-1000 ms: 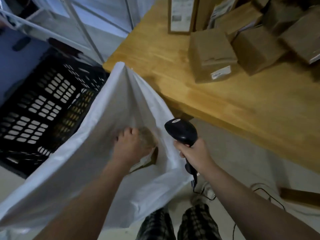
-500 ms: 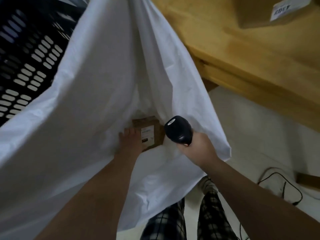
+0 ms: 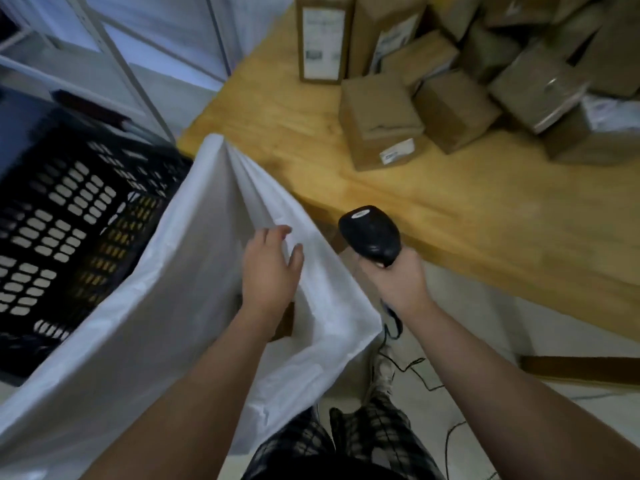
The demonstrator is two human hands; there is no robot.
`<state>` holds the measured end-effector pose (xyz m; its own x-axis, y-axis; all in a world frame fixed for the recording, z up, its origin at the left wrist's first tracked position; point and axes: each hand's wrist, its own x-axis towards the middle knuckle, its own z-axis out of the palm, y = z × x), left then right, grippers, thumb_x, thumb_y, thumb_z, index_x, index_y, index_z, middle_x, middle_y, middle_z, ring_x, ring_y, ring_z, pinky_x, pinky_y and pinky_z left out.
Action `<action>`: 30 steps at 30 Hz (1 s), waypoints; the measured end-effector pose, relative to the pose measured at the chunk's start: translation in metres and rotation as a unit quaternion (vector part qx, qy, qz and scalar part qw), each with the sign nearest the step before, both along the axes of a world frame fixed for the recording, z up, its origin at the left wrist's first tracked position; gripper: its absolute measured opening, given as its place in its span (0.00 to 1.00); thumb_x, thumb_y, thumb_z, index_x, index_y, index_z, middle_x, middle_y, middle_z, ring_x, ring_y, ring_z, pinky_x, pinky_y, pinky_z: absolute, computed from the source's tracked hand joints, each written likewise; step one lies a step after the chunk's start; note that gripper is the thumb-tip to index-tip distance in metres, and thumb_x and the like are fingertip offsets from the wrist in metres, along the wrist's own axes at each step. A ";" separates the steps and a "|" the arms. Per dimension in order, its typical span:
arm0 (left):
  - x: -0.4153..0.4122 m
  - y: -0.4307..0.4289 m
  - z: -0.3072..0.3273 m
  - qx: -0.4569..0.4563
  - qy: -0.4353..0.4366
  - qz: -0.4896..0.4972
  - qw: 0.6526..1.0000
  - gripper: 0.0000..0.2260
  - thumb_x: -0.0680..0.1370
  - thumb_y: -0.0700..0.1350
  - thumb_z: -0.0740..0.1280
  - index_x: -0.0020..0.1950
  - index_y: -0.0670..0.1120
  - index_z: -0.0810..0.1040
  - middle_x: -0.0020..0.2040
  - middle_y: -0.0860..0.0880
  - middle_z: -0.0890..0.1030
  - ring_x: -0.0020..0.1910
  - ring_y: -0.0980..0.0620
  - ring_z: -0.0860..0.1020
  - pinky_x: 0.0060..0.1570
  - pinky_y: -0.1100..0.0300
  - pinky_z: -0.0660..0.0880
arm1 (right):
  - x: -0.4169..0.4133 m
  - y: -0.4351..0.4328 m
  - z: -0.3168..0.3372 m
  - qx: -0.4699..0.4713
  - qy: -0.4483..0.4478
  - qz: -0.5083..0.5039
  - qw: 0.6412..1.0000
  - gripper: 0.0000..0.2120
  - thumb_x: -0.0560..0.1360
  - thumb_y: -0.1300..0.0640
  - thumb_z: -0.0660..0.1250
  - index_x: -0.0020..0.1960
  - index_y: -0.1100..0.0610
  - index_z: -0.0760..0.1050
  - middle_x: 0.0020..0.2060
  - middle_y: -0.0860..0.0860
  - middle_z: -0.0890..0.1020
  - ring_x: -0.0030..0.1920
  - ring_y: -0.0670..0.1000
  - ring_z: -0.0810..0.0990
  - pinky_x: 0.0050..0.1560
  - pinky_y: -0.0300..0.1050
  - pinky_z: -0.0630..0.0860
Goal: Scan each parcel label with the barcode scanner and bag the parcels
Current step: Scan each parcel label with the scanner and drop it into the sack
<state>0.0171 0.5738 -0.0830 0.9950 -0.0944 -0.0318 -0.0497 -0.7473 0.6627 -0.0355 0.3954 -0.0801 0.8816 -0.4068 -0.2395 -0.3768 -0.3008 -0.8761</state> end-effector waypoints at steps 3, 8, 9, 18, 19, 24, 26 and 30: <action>0.027 -0.039 0.037 -0.014 -0.041 -0.047 0.998 0.17 0.79 0.47 0.65 0.67 0.44 0.73 0.62 0.46 0.73 0.61 0.48 0.72 0.59 0.58 0.68 | 0.013 -0.033 0.031 -0.020 -0.027 -0.014 0.999 0.18 0.72 0.60 0.73 0.27 0.54 0.69 0.18 0.43 0.69 0.23 0.41 0.70 0.28 0.36 0.64; 0.080 -0.109 0.072 0.021 -0.040 -0.098 0.994 0.23 0.79 0.51 0.66 0.71 0.43 0.67 0.66 0.42 0.68 0.64 0.42 0.68 0.63 0.53 0.66 | 0.040 -0.082 0.067 -0.009 -0.058 -0.082 0.995 0.15 0.71 0.59 0.72 0.29 0.55 0.71 0.24 0.49 0.73 0.30 0.52 0.75 0.36 0.45 0.69; 0.090 -0.123 0.075 0.036 -0.027 -0.100 0.994 0.25 0.79 0.53 0.65 0.72 0.43 0.66 0.68 0.41 0.66 0.66 0.41 0.67 0.64 0.52 0.65 | 0.047 -0.091 0.074 -0.004 -0.066 -0.094 0.993 0.13 0.71 0.59 0.72 0.30 0.57 0.72 0.25 0.52 0.74 0.31 0.53 0.75 0.36 0.47 0.69; 0.169 -0.235 0.067 0.273 0.149 -0.063 0.948 0.37 0.74 0.73 0.51 0.78 0.59 0.48 0.78 0.38 0.39 0.77 0.35 0.45 0.69 0.35 0.56 | 0.098 -0.186 0.090 0.006 -0.028 -0.129 0.991 0.08 0.70 0.58 0.71 0.34 0.57 0.75 0.30 0.55 0.78 0.38 0.62 0.82 0.43 0.58 0.79; 0.173 -0.242 0.065 0.287 0.160 -0.051 0.943 0.39 0.73 0.75 0.52 0.78 0.58 0.48 0.78 0.37 0.39 0.76 0.34 0.43 0.69 0.34 0.56 | 0.101 -0.193 0.088 0.012 -0.022 -0.129 0.991 0.08 0.70 0.57 0.71 0.34 0.56 0.76 0.30 0.56 0.78 0.39 0.61 0.82 0.43 0.58 0.79; 0.182 -0.254 0.062 0.249 0.170 0.002 0.953 0.39 0.72 0.65 0.67 0.75 0.54 0.51 0.77 0.39 0.45 0.75 0.34 0.45 0.67 0.32 0.59 | 0.104 -0.218 0.075 0.050 0.008 -0.105 0.993 0.06 0.72 0.57 0.71 0.38 0.58 0.77 0.33 0.58 0.80 0.37 0.57 0.81 0.44 0.53 0.79; 0.176 -0.248 0.061 0.221 0.148 0.005 0.964 0.38 0.71 0.62 0.69 0.73 0.52 0.53 0.75 0.42 0.51 0.74 0.34 0.50 0.66 0.34 0.61 | 0.101 -0.225 0.069 0.075 0.015 -0.088 0.993 0.06 0.72 0.58 0.71 0.39 0.60 0.77 0.30 0.55 0.78 0.32 0.52 0.79 0.40 0.50 0.78; 0.148 -0.232 0.062 -0.025 0.149 0.036 0.988 0.33 0.71 0.58 0.72 0.72 0.54 0.61 0.70 0.45 0.61 0.69 0.39 0.62 0.65 0.42 0.66 | 0.089 -0.234 0.063 0.174 0.018 -0.070 0.982 0.05 0.73 0.60 0.72 0.47 0.62 0.80 0.35 0.55 0.80 0.34 0.49 0.79 0.37 0.41 0.78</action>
<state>0.1651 0.3415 -0.0210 0.9465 -0.0317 -0.3211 0.2054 -0.7081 0.6755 0.0531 0.1611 -0.0171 0.8108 -0.4115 -0.4162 -0.4263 0.0720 -0.9017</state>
